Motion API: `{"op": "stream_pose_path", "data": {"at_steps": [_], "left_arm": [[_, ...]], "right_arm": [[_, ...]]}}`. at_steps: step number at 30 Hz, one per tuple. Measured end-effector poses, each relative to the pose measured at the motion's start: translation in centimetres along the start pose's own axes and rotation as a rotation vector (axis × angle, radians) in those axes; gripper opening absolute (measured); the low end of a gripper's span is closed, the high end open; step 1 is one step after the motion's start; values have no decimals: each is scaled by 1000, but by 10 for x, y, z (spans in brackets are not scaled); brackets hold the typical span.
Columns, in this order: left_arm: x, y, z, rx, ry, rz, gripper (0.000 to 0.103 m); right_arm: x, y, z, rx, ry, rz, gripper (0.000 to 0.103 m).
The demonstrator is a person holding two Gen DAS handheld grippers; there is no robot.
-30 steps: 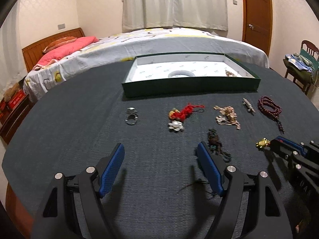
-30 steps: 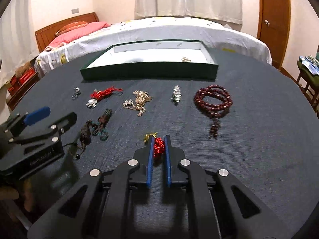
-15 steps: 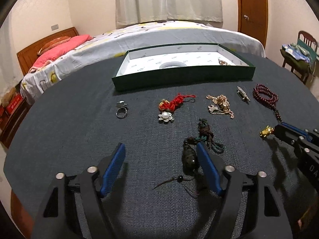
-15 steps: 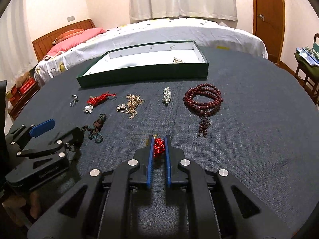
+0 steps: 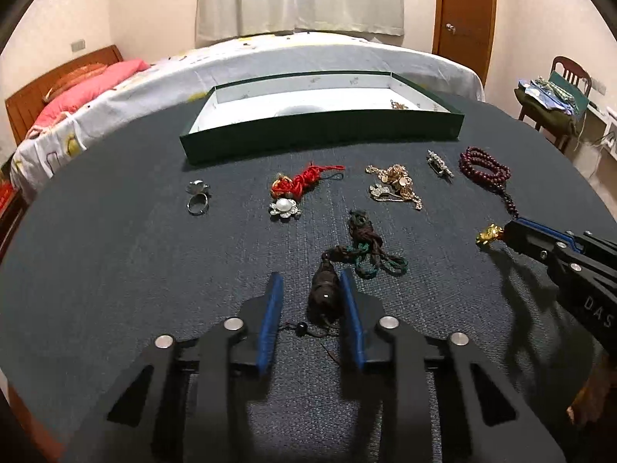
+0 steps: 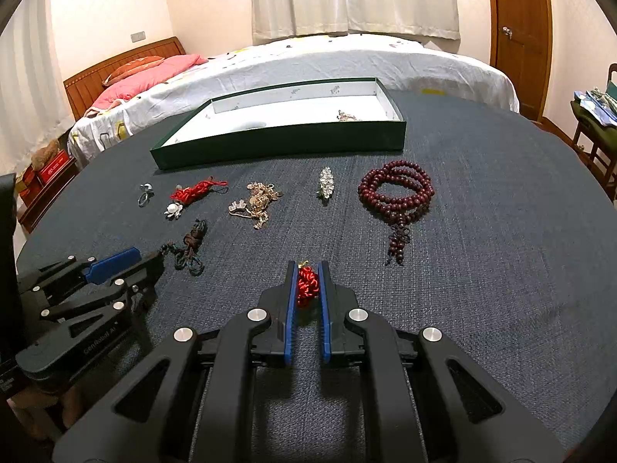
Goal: Organize jewelry
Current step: 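Carry the red charm and black pendant into the box and release both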
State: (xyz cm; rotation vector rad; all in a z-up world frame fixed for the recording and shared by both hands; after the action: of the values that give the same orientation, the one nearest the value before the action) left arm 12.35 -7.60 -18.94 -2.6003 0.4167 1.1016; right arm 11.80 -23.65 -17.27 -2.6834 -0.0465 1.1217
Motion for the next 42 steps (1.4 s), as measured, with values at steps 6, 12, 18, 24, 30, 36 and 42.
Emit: {"op": "stream_pose_path", "data": {"at_steps": [6,12,18,24,30,36,42], "left_arm": [[-1,0,0,2,11,14,18],[-8,2,-8,19,51,4,18],[-13,-1,-15,18,76,-7,18],[-17,-5,-22,12,98,-15,18],[-24,-10,-32,4,126,-21,18],[-30,-17,-50,-8,163,-20,18],[-33,-28,-77,-18,207,-17,18]], "right_arm": [[0,-1,0,-1,3,-2,11],[-2,-4,1,-5,15,-7,11],[-6,-7,-2,-10,30,-15,10],[-10,-9,-6,-13,48,-20,10],[-15,-13,-14,-10,62,-32,10],[-23,-19,-34,-10,98,-46,10],[-23,-29,-68,-19,149,-62,10]]}}
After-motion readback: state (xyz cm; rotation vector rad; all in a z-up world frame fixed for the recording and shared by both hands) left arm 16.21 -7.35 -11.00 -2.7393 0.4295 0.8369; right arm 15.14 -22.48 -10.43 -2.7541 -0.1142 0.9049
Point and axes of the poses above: each gripper's, at about its wrist camera, not at the fingertips, and x roughly the way its jaws point, y to its right, z to its underside, the point moved 8 cm from there along x, roughly the way its jaws point, and after that the axes turned 10 degrees about x, right-handed, at the moved point
